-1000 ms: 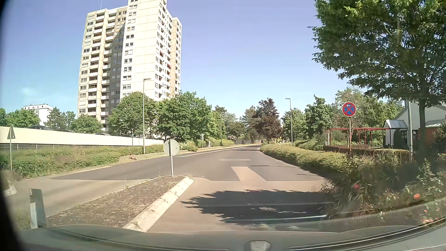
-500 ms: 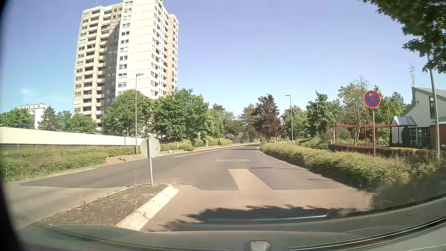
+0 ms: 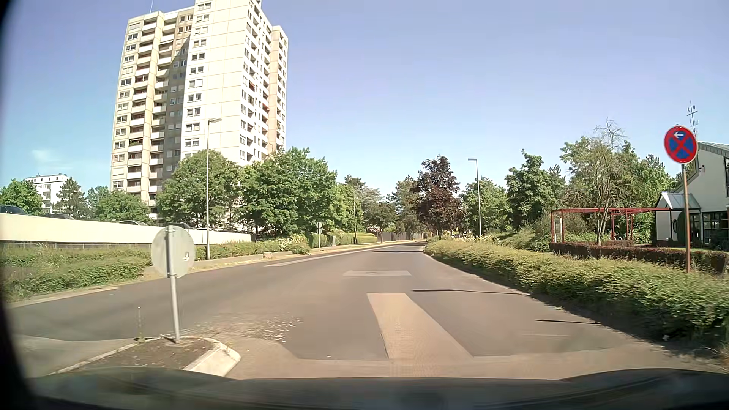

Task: Follow the waypoints while adhering to traffic rules and regulations

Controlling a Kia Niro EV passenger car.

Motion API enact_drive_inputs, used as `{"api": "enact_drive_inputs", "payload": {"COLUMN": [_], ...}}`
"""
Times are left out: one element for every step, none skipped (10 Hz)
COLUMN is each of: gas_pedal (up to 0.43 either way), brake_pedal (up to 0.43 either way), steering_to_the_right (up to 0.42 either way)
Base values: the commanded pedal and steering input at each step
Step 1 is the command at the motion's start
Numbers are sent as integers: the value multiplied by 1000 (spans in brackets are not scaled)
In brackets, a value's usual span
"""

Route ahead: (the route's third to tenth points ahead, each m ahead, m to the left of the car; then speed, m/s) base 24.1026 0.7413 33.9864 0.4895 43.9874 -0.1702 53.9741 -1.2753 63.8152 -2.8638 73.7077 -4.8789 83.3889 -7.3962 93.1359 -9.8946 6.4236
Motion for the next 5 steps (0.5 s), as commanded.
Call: {"api": "enact_drive_inputs", "payload": {"gas_pedal": [390, 398, 398, 398, 409], "brake_pedal": [30, 30, 30, 30, 30], "steering_to_the_right": [9, 10, 9, 9, 10]}}
